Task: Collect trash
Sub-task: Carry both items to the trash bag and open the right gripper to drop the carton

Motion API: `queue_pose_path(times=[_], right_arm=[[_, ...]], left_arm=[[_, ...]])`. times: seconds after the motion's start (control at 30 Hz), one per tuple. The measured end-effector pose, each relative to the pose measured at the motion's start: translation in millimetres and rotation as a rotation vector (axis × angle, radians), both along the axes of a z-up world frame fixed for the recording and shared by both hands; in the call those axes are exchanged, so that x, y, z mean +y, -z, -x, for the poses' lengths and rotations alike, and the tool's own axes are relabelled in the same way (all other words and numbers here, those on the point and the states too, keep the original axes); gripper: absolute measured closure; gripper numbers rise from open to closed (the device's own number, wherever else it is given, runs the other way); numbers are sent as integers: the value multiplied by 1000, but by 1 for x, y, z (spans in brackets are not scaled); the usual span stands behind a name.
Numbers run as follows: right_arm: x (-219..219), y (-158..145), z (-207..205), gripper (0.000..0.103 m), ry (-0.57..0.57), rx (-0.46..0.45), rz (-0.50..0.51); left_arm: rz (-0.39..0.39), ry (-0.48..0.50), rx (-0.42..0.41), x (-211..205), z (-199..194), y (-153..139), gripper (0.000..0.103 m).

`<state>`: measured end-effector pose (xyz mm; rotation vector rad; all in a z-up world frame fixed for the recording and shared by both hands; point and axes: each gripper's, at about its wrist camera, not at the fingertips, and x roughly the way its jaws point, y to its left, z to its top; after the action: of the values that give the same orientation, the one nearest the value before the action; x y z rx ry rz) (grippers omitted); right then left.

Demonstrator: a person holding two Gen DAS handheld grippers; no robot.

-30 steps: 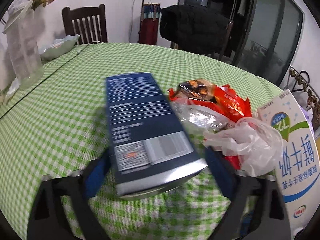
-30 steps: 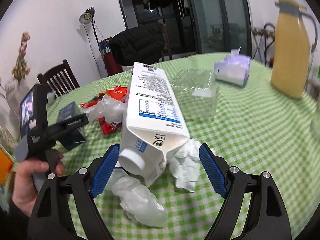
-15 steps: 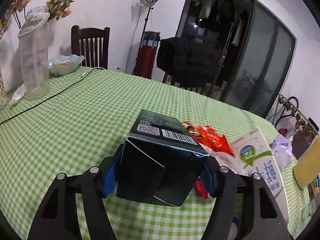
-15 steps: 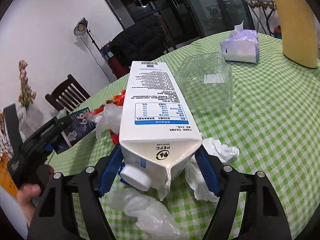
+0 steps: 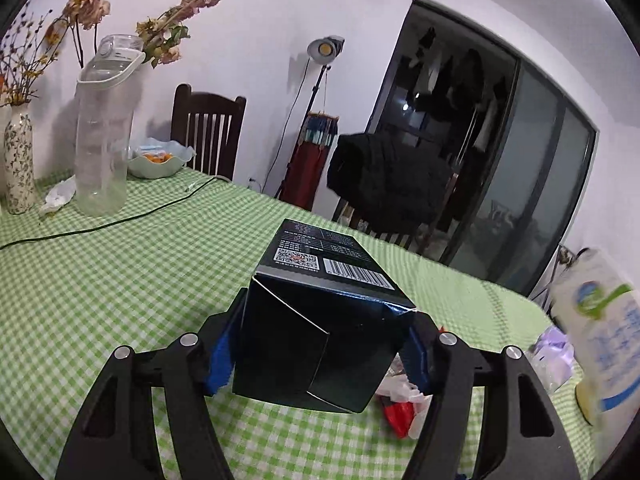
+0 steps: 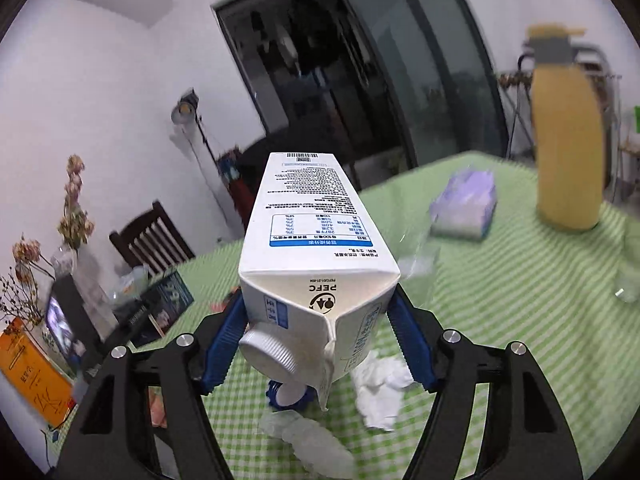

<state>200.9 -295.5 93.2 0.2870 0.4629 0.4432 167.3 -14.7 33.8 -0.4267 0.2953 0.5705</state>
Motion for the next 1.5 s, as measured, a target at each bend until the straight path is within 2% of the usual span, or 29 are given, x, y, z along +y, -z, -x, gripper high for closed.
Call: queue_pose_path(times=[0.17, 0.27, 0.33, 0.47, 0.6, 0.7, 0.77, 0.8, 0.83, 0.9, 1.07, 1.2, 1.3, 1.4, 1.5], right_arm=[[-70, -26, 53, 35, 124, -90, 55], [-121, -32, 88, 35, 231, -101, 94], [-157, -34, 113, 35, 305, -100, 121], [-250, -31, 172, 35, 505, -52, 219], [-321, -17, 213, 35, 652, 79, 316], [-365, 15, 236, 35, 702, 243, 371], [-386, 55, 251, 35, 696, 379, 398], [-387, 68, 254, 35, 694, 412, 402], [-391, 94, 263, 35, 687, 471, 397], [-394, 135, 275, 35, 674, 561, 367], [-406, 223, 291, 35, 679, 732, 343], [-413, 259, 282, 34, 695, 789, 329], [-415, 269, 269, 35, 691, 789, 319], [-418, 267, 252, 34, 696, 776, 360], [-429, 266, 233, 34, 703, 767, 347]], left_arm=[[-22, 58, -5, -14, 1, -1, 39], [24, 145, 12, -23, 1, -3, 39], [39, 210, -6, -33, 5, -8, 39], [-58, 332, -39, -71, 16, -22, 39], [-47, 476, -54, -102, 24, -44, 39], [-58, 578, -110, -140, 36, -78, 39], [-59, 655, -145, -166, 45, -93, 39], [-60, 702, -159, -182, 49, -99, 39], [-59, 765, -171, -201, 55, -104, 39], [-36, 906, -171, -243, 62, -105, 39], [-8, 1123, -84, -320, 62, -86, 39], [-27, 1198, -10, -362, 60, -64, 39], [-31, 1235, 31, -380, 61, -52, 39], [-53, 1261, 64, -397, 60, -41, 39], [-81, 1291, 100, -413, 65, -31, 38]])
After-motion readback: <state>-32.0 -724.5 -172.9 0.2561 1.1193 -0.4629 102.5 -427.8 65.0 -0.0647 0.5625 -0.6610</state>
